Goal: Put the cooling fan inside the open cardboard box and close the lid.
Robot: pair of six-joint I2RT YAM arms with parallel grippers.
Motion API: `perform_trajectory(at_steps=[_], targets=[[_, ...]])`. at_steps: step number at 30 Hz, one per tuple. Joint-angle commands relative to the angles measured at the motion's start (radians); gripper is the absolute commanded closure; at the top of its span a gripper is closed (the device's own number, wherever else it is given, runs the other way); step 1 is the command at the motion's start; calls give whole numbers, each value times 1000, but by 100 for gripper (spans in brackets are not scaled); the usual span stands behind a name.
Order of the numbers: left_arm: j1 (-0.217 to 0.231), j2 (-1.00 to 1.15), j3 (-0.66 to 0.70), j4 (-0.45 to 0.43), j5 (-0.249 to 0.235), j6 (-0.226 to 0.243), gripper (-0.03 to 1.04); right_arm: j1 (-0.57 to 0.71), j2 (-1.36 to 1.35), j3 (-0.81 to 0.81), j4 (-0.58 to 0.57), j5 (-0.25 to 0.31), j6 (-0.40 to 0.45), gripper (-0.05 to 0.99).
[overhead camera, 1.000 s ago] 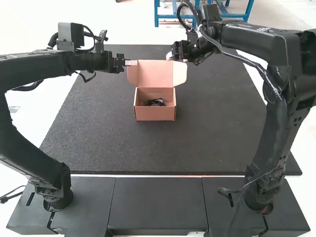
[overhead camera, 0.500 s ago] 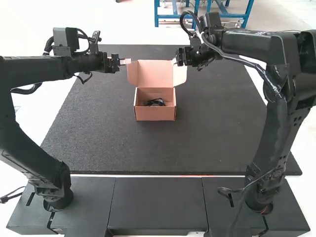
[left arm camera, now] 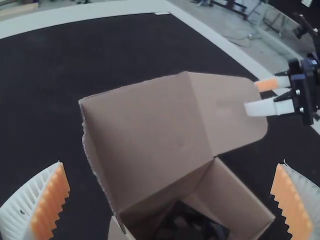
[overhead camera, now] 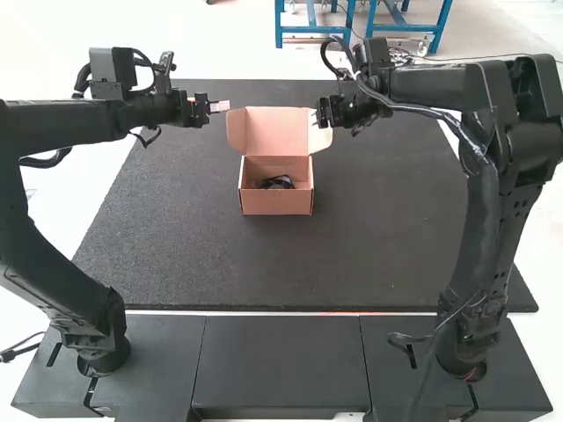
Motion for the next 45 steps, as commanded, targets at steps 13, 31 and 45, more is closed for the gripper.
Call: perform_trajectory(at_steps=[13,31,45], targets=[[25,-5,12,21,28,-2,6,-13,48,9,92,6,-6,14],[27,-2,15,34,35,-4,6,-20,71,29,121,8,-9,26],[27,-4,15,23,38,-5,6,-20,71,64,103,8,-7,71]])
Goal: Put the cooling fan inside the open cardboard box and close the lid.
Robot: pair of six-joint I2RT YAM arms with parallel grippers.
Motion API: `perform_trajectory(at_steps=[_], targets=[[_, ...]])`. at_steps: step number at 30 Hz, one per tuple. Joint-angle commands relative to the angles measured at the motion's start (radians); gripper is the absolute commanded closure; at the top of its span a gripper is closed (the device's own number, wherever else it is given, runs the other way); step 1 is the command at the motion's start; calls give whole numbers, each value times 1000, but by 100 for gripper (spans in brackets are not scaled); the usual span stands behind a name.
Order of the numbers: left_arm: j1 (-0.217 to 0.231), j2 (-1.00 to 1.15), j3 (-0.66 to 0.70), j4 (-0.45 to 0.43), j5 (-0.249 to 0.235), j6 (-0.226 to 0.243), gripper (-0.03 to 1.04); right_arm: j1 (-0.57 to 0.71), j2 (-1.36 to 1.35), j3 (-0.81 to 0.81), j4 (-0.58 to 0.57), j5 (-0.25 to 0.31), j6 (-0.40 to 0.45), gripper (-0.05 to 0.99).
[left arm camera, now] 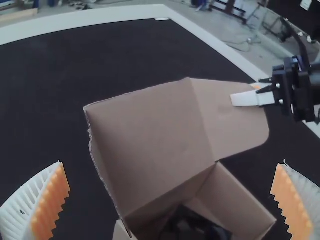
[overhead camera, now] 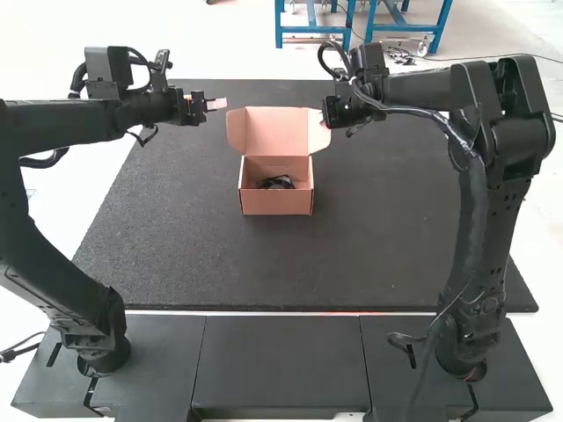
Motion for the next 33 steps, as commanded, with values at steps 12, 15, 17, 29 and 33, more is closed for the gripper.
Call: perform_trajectory(at_steps=[12,15,17,29,33], targets=[[7,-2,17,9,17,-25,6,-20,-15,42,-60,6,-11,81],[7,-2,23,5,17,-27,6,-20,-18,43,-75,6,-14,81],[7,-4,26,5,17,-28,6,-23,-22,42,-84,6,-13,81],[2,-2,42,-5,9,-36,6,-54,-49,38,-112,-2,-4,85],[-2,-1,37,-4,-5,-36,6,-48,-49,37,-121,-5,6,88]])
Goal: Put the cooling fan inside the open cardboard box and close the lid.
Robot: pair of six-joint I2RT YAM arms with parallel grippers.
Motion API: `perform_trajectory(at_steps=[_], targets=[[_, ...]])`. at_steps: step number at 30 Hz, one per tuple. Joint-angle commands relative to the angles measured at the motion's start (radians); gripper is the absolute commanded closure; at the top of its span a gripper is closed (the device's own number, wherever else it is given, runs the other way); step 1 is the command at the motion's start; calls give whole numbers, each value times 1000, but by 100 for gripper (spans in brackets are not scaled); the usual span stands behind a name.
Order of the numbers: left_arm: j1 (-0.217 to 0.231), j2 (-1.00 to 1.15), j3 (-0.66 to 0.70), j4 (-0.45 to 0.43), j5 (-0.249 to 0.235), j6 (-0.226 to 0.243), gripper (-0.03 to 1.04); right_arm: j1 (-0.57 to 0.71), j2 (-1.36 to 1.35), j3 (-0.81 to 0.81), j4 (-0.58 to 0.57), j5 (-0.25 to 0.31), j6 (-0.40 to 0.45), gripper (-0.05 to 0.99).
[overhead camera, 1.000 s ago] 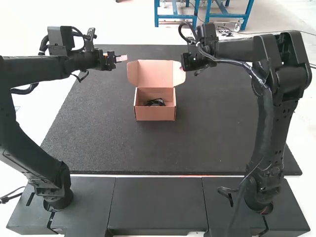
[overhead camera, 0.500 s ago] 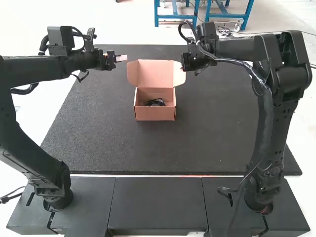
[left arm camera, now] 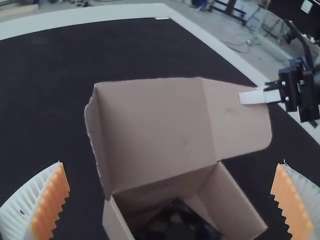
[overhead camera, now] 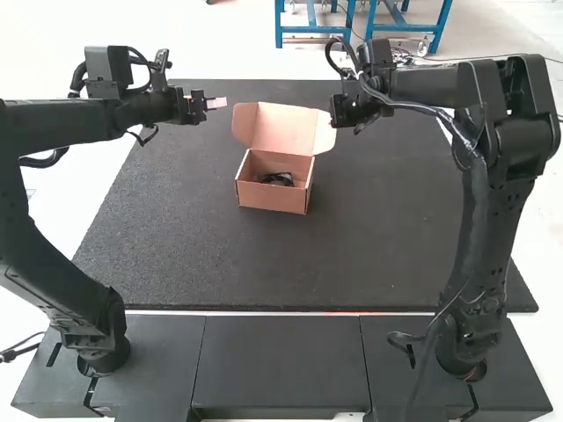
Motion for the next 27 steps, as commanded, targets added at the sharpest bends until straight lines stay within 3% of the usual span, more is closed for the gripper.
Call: perform_trajectory(at_steps=[1,15,27], targets=[[-2,-1,33,4,-9,-6,6,-12,-44,11,-22,2,6,88],[-8,174,51,135,-6,14,10,44,-50,14,-20,1,9,88],[-146,361,197,201,0,19,10,71,-50,17,-20,-4,12,88]])
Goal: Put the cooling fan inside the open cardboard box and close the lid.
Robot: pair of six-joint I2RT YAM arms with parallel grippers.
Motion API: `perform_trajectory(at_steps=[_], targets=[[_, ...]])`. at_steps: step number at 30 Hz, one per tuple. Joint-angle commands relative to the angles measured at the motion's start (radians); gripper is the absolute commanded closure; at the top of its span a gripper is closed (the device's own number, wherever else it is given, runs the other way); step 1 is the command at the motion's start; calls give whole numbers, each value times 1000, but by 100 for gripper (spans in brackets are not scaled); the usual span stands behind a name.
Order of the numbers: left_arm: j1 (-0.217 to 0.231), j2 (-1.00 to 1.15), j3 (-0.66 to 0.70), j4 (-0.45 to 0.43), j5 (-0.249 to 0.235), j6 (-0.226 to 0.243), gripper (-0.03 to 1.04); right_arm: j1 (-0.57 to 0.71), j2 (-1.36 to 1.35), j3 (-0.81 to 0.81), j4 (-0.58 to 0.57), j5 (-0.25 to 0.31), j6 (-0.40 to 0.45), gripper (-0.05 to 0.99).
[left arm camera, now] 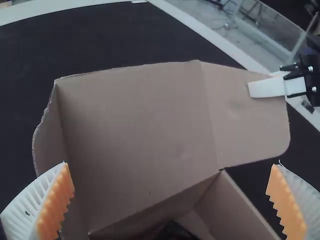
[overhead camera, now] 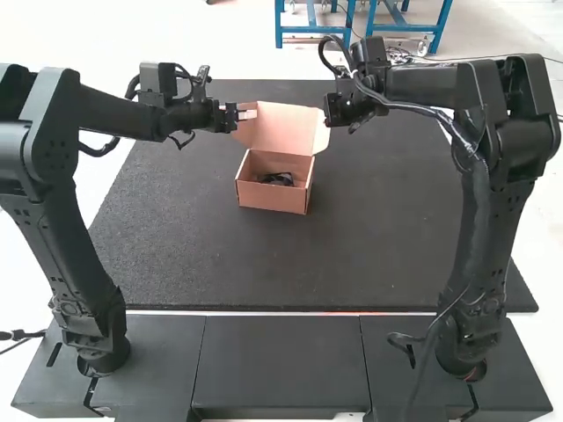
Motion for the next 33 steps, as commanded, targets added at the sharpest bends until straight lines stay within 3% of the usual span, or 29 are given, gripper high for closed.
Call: perform_trajectory(at_steps=[1,10,13,16,23,26,28,33], targets=[[-21,33,65,9,5,14,10,36,-35,17,-16,-15,4,88],[-18,93,132,6,4,22,11,37,-34,16,-16,-26,1,88],[-6,108,143,1,4,23,20,37,-34,14,-17,-26,1,88],[-4,111,148,-17,4,29,21,37,-34,8,-17,-27,1,88],[22,101,168,-129,4,115,27,37,-35,-1,-17,-27,1,88],[47,98,175,-147,4,131,27,39,-35,-4,-17,-27,1,88],[62,96,183,-157,4,144,34,43,-34,-7,-19,-27,1,88],[91,95,204,-187,4,172,34,53,-35,-14,-19,-27,-1,88]])
